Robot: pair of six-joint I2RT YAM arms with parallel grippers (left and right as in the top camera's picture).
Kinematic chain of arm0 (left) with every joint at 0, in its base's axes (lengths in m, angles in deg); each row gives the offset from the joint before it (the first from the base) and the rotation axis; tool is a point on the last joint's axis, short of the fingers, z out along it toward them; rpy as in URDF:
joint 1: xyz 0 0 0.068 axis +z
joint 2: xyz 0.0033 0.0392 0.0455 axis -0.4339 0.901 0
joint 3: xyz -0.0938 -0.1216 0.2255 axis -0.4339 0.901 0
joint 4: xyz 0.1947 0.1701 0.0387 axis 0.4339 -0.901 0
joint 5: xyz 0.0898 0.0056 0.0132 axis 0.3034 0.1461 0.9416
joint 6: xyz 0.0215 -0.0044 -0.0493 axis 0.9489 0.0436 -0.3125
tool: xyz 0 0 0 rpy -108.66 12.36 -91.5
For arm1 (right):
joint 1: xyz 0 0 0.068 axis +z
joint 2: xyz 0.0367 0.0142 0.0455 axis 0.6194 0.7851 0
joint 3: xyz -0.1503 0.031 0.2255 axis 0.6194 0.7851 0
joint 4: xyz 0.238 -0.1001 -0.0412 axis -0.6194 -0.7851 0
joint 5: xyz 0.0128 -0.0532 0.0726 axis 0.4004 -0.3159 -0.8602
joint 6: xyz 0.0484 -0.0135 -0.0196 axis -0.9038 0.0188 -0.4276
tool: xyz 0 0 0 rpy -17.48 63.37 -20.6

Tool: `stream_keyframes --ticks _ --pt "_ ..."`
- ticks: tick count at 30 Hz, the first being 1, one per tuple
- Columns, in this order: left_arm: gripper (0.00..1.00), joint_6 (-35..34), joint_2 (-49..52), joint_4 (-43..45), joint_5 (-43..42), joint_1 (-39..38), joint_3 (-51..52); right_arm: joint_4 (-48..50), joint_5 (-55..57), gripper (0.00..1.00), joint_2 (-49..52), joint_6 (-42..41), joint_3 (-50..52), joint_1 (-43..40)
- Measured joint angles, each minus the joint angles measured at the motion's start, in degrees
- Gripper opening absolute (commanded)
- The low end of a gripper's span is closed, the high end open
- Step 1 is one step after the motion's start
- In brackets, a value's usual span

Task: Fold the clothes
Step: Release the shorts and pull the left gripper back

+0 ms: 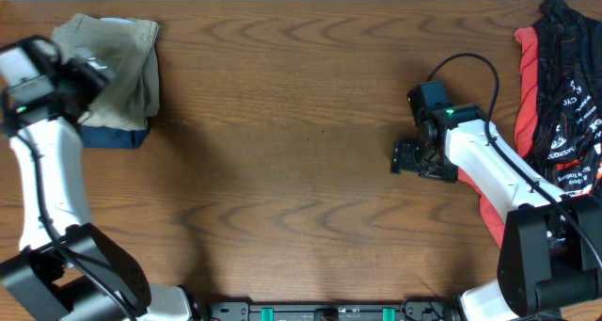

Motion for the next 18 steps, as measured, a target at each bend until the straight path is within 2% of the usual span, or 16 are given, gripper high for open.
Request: stream_keyframes --ticks 9,14,18 --pt "0.98 5.49 0.04 -8.68 -0.44 -18.53 0.02 6.01 -4.55 0.99 0.0 1.6 0.04 -0.07" --pt "0.98 8.94 0.04 -20.83 1.27 -28.61 0.2 2.99 -5.66 0.99 0.0 3.76 -0.79 -3.96" --pt "0.98 9.99 0.04 -32.02 4.39 -31.43 0.42 -3.5 -5.75 0.99 -0.07 6.47 -4.0 -8.61"
